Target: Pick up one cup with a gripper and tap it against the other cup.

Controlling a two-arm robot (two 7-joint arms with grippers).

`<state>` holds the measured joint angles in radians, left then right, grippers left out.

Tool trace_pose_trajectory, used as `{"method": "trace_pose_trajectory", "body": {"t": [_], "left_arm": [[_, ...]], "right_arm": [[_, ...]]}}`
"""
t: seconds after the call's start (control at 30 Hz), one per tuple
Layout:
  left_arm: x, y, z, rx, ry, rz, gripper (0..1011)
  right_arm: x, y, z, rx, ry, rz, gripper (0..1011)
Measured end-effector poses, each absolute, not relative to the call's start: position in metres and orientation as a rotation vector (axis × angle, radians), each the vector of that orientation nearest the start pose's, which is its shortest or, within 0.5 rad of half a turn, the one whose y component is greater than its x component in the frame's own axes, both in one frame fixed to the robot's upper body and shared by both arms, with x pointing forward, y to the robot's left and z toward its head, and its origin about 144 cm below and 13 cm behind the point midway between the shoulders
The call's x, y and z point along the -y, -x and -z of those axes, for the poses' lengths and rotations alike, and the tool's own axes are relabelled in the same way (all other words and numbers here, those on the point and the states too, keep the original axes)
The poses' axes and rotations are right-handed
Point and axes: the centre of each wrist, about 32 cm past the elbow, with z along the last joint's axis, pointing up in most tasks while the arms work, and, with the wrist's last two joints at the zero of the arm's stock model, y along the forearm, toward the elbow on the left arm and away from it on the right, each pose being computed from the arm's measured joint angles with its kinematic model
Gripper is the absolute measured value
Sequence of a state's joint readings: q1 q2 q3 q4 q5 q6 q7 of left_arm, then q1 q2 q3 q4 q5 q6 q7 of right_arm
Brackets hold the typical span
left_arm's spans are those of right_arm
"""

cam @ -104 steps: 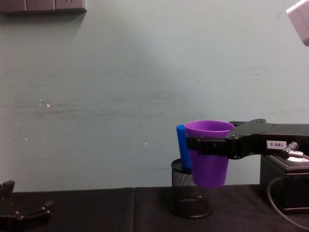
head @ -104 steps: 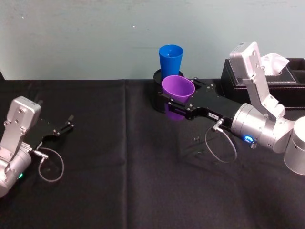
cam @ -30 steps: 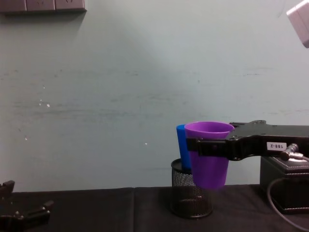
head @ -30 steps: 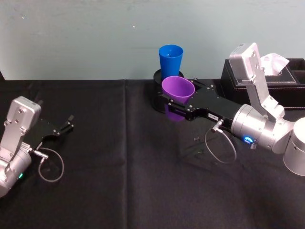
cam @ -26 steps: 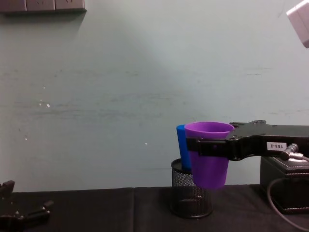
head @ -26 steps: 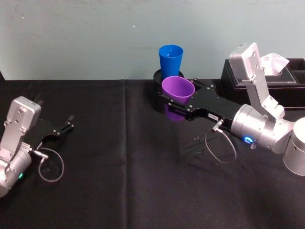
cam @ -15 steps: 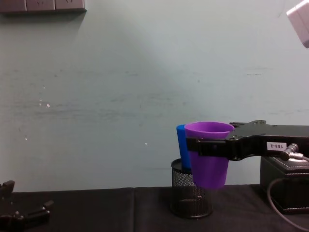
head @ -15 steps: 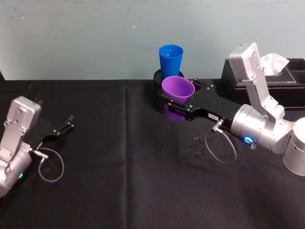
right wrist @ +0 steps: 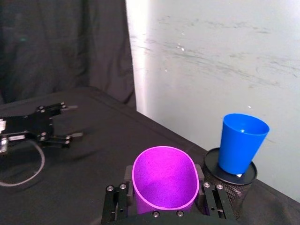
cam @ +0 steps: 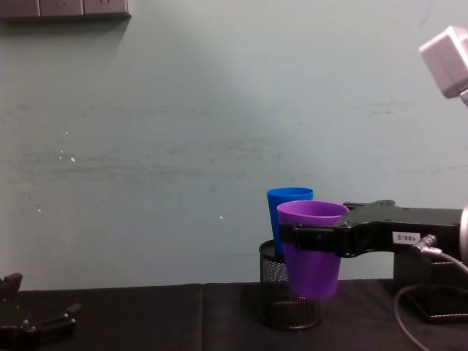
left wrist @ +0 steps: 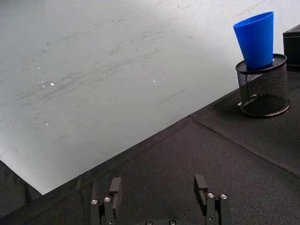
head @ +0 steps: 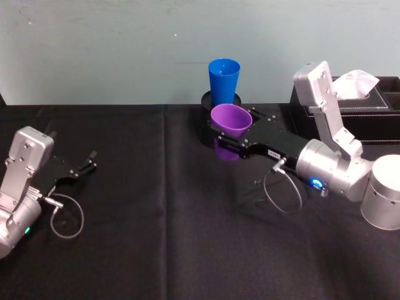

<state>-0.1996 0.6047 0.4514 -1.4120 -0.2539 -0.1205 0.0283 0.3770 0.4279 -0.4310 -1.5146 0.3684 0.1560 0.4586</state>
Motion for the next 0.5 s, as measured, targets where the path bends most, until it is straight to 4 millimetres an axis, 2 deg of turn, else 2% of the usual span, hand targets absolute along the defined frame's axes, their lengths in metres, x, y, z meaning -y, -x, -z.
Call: {"method": "trace_pose_trajectory", "body": {"t": [0.5], "left_arm": [[-0.31, -0.489, -1.14, 0.285, -0.304, -1.248, 1000]], "right_arm": [[0.223, -0.582, -1.216, 0.058, 0.134, 0.831, 723]]}}
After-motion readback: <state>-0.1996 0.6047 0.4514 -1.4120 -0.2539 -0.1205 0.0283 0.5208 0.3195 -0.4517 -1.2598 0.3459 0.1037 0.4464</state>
